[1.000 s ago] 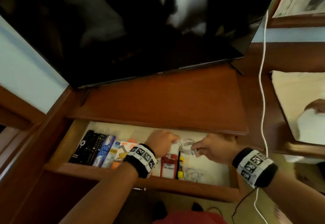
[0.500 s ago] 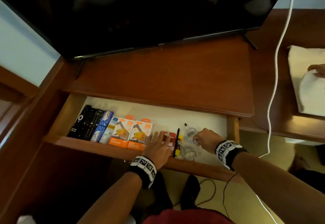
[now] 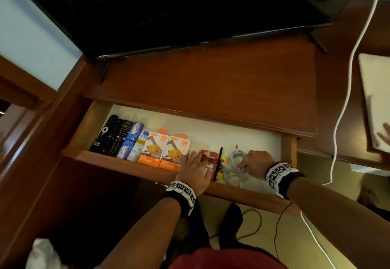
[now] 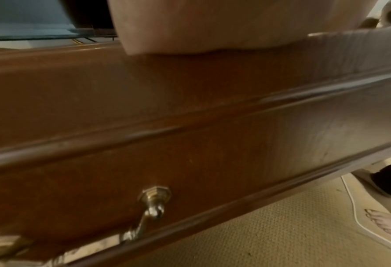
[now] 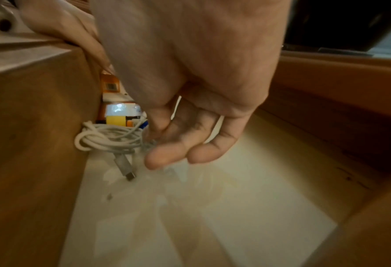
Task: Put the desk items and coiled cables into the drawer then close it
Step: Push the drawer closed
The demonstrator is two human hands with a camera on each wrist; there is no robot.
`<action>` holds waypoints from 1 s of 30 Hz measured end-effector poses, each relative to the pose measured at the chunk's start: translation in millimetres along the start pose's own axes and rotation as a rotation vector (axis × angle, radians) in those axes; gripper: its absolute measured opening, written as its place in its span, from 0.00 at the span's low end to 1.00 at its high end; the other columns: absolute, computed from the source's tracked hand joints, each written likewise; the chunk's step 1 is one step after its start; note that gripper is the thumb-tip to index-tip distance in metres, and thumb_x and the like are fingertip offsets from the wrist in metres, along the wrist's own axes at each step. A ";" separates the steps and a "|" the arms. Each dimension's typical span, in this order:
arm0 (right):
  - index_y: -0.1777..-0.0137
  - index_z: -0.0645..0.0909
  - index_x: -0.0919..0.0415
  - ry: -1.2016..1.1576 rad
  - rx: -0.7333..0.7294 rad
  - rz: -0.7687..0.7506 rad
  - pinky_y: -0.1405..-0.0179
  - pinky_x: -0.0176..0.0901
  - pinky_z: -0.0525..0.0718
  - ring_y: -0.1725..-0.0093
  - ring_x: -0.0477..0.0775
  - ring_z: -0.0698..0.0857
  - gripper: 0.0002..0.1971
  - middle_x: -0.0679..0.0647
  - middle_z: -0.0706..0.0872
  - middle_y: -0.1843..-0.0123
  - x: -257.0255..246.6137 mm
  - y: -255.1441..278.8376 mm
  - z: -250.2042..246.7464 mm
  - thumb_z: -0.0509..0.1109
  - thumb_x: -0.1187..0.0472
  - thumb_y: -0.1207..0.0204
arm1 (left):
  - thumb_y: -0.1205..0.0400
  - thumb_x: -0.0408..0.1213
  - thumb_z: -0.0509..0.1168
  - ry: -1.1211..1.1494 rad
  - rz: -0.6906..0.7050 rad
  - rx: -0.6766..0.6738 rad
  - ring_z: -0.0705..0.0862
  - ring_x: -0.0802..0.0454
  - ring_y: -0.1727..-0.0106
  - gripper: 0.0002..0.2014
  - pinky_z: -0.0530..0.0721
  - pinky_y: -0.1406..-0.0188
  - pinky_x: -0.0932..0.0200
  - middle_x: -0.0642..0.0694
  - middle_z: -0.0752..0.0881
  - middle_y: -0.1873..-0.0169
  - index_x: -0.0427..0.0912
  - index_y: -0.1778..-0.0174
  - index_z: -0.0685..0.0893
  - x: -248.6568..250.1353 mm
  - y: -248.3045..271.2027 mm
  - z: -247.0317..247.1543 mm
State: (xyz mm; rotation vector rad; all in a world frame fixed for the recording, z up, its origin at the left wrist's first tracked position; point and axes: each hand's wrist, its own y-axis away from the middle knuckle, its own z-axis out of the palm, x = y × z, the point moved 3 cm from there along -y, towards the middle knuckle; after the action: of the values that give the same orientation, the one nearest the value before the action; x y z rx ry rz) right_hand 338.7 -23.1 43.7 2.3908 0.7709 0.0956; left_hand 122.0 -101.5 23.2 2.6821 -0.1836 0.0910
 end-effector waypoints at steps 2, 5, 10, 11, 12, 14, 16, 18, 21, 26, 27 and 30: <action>0.33 0.87 0.41 0.052 0.026 -0.012 0.49 0.46 0.86 0.41 0.59 0.89 0.16 0.53 0.89 0.36 -9.4 2.1 -4.2 0.62 0.55 0.15 | 0.11 0.53 0.48 0.002 0.002 0.019 0.62 0.38 0.14 0.26 0.54 0.14 0.32 0.41 0.71 0.17 0.45 0.27 0.81 1.5 2.4 -2.5; 0.33 0.86 0.42 0.067 0.086 -0.012 0.50 0.47 0.84 0.40 0.58 0.89 0.16 0.53 0.85 0.32 -28.0 6.6 -9.5 0.62 0.57 0.15 | 0.10 0.53 0.48 0.031 0.011 0.036 0.63 0.37 0.14 0.25 0.53 0.14 0.31 0.40 0.74 0.20 0.44 0.29 0.82 -0.3 3.0 -4.9; 0.46 0.85 0.49 0.029 0.247 -0.013 0.51 0.45 0.83 0.46 0.58 0.88 0.12 0.53 0.89 0.48 -74.3 11.8 -13.4 0.59 0.57 0.18 | 0.10 0.56 0.41 0.077 0.098 0.097 0.62 0.37 0.14 0.31 0.56 0.15 0.32 0.39 0.74 0.21 0.43 0.27 0.82 -27.1 18.7 -10.3; 0.47 0.83 0.49 -0.016 0.295 -0.036 0.52 0.47 0.85 0.47 0.59 0.88 0.11 0.53 0.89 0.49 -87.8 11.2 -13.1 0.59 0.57 0.18 | 0.11 0.57 0.38 0.067 0.114 0.105 0.63 0.37 0.15 0.33 0.58 0.15 0.32 0.39 0.74 0.21 0.44 0.27 0.81 -38.4 24.2 -12.4; 0.46 0.84 0.50 -0.066 0.351 -0.051 0.52 0.50 0.87 0.46 0.59 0.88 0.10 0.53 0.89 0.47 -101.9 9.9 -13.1 0.60 0.56 0.18 | 0.12 0.58 0.38 0.045 0.127 0.109 0.63 0.38 0.15 0.34 0.59 0.16 0.32 0.40 0.74 0.21 0.44 0.26 0.81 -51.6 29.5 -14.2; 0.39 0.85 0.53 -0.127 0.448 -0.057 0.45 0.55 0.87 0.38 0.62 0.85 0.14 0.56 0.87 0.41 -130.3 4.2 -10.8 0.62 0.51 0.16 | 0.13 0.60 0.39 -0.004 0.145 0.094 0.64 0.41 0.15 0.33 0.60 0.16 0.32 0.43 0.73 0.20 0.47 0.23 0.77 -83.0 38.4 -18.2; 0.30 0.80 0.55 -0.207 0.406 -0.020 0.33 0.59 0.82 0.30 0.61 0.80 0.23 0.56 0.83 0.33 -158.2 -2.1 -3.2 0.55 0.42 0.14 | 0.14 0.64 0.38 -0.031 0.167 0.043 0.62 0.39 0.14 0.36 0.56 0.14 0.33 0.43 0.70 0.17 0.49 0.17 0.71 -112.5 46.7 -21.4; 0.25 0.73 0.54 -0.256 0.342 0.018 0.29 0.59 0.78 0.27 0.60 0.76 0.30 0.55 0.78 0.28 -183.3 -9.9 6.9 0.48 0.35 0.14 | 0.14 0.68 0.40 -0.076 0.227 0.002 0.64 0.38 0.14 0.37 0.57 0.14 0.34 0.42 0.70 0.18 0.51 0.16 0.68 -133.7 53.2 -21.7; 0.21 0.70 0.55 -0.168 0.320 0.048 0.33 0.59 0.80 0.31 0.60 0.79 0.36 0.56 0.80 0.28 -207.1 -19.6 17.9 0.42 0.31 0.15 | 0.13 0.71 0.43 -0.180 0.354 -0.020 0.73 0.39 0.23 0.37 0.67 0.20 0.38 0.41 0.75 0.24 0.48 0.18 0.68 -150.8 55.1 -12.0; 0.34 0.82 0.58 0.013 0.341 0.028 0.59 0.58 0.88 0.52 0.61 0.89 0.41 0.57 0.89 0.45 -208.5 -29.6 27.5 0.36 0.31 0.14 | 0.09 0.64 0.46 -0.291 0.468 -0.029 0.72 0.37 0.22 0.35 0.70 0.23 0.39 0.38 0.74 0.21 0.40 0.17 0.66 -155.4 46.2 -2.5; 0.38 0.84 0.58 0.033 0.373 0.019 0.63 0.57 0.88 0.56 0.60 0.89 0.41 0.56 0.90 0.49 -207.2 -31.2 27.2 0.36 0.31 0.14 | 0.09 0.63 0.45 -0.294 0.488 -0.026 0.72 0.37 0.22 0.34 0.70 0.23 0.38 0.37 0.74 0.21 0.39 0.17 0.66 -155.8 44.3 -2.7; 0.44 0.86 0.57 0.091 0.440 0.005 0.68 0.54 0.87 0.61 0.58 0.89 0.37 0.55 0.91 0.54 -202.5 -39.5 18.0 0.42 0.32 0.14 | 0.09 0.64 0.45 -0.284 0.522 0.020 0.73 0.37 0.23 0.34 0.72 0.24 0.38 0.38 0.75 0.23 0.39 0.19 0.68 -159.6 34.2 -7.8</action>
State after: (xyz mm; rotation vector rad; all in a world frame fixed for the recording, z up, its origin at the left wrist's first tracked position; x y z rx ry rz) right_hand 155.6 -118.9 29.5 2.8188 0.9040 0.0394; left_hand -41.0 -110.2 30.0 2.5872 -0.9702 -0.1298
